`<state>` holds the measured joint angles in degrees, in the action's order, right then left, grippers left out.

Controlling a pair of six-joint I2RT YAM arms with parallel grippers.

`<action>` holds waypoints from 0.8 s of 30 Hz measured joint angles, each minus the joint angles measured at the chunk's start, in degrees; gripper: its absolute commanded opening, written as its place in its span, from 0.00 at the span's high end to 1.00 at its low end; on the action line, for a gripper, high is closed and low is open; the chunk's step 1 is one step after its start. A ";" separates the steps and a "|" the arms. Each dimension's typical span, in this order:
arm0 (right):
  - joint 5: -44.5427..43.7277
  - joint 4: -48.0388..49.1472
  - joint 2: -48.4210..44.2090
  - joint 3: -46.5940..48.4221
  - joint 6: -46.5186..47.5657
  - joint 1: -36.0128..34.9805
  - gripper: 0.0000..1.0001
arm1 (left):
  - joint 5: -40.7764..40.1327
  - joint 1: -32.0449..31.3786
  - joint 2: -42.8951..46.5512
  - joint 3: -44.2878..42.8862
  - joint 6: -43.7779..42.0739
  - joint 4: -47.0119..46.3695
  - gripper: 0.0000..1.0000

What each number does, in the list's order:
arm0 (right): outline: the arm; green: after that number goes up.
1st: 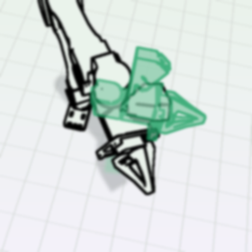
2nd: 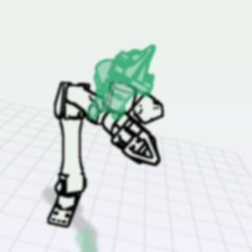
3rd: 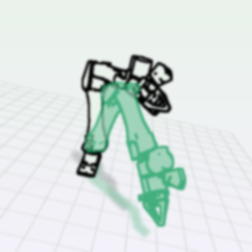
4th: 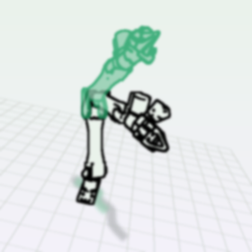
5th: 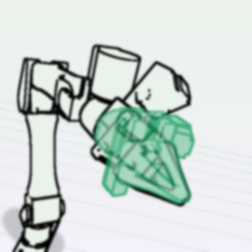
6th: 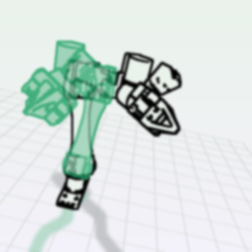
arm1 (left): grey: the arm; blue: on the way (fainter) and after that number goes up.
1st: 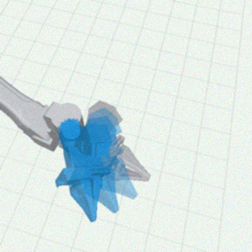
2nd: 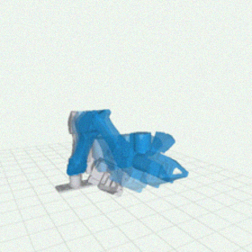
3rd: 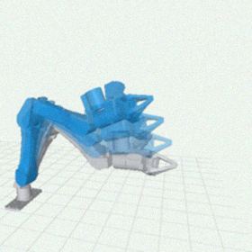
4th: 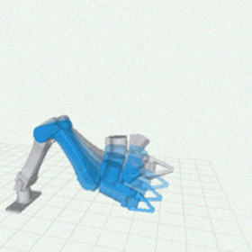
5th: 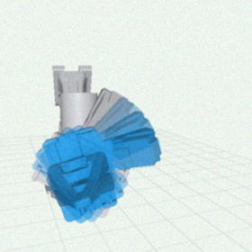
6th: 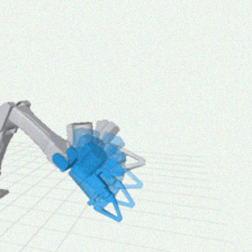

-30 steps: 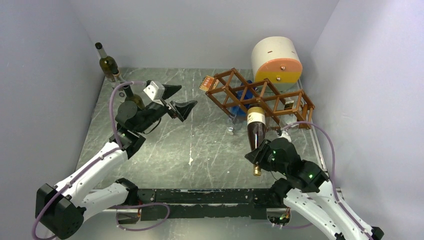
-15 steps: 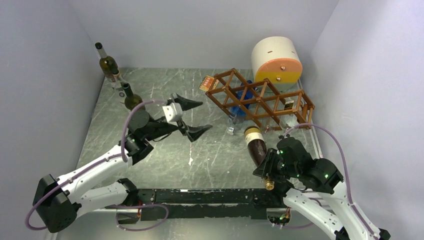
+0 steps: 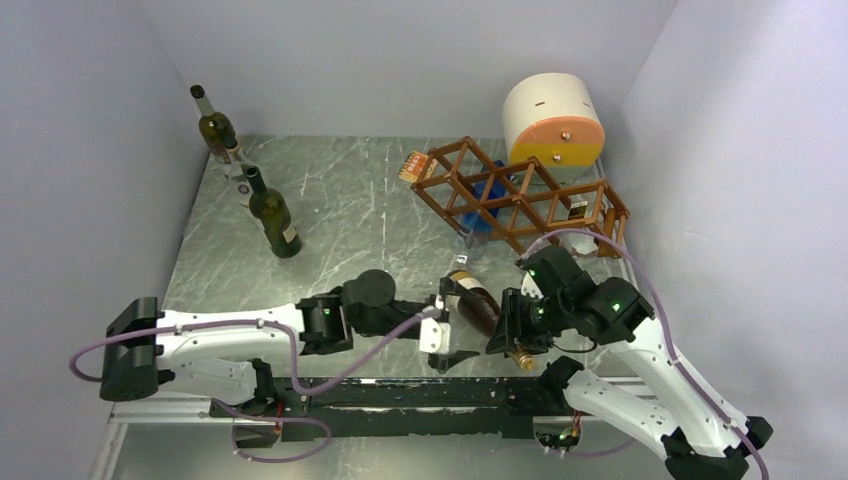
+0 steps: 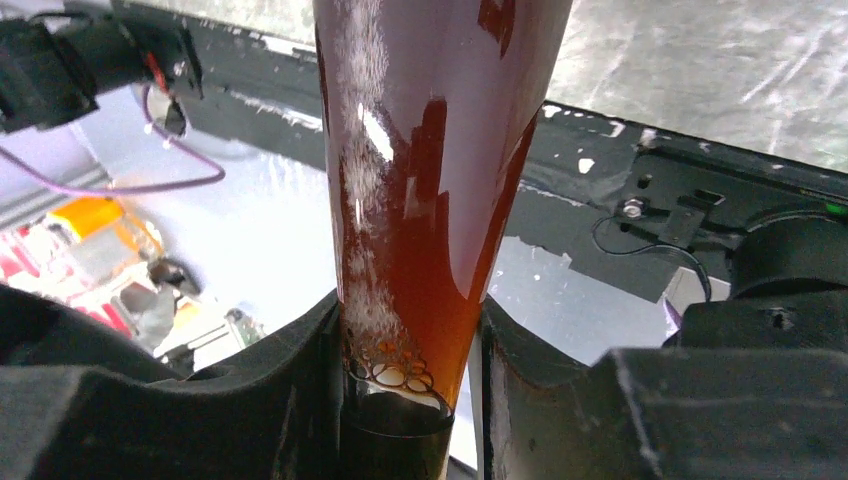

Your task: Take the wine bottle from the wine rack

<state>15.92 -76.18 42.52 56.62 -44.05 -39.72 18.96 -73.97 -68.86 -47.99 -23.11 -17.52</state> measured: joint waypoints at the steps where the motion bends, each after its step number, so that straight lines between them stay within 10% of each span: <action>1: 1.11 0.17 0.66 0.26 0.85 0.00 1.00 | -0.90 -0.98 -1.01 -0.44 -1.18 0.17 0.02; 19: 12.15 0.00 2.95 5.22 8.52 -0.11 1.00 | -6.73 -2.21 -15.39 -1.01 -9.29 -6.32 0.01; 24: 11.76 0.55 2.93 5.25 8.26 0.00 1.00 | -6.69 -2.19 -15.85 -1.27 -9.44 -7.74 0.18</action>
<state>27.68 -75.64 45.45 61.87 -35.79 -39.72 12.27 -76.16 -84.71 -49.25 -32.56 -25.26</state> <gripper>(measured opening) 0.429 0.947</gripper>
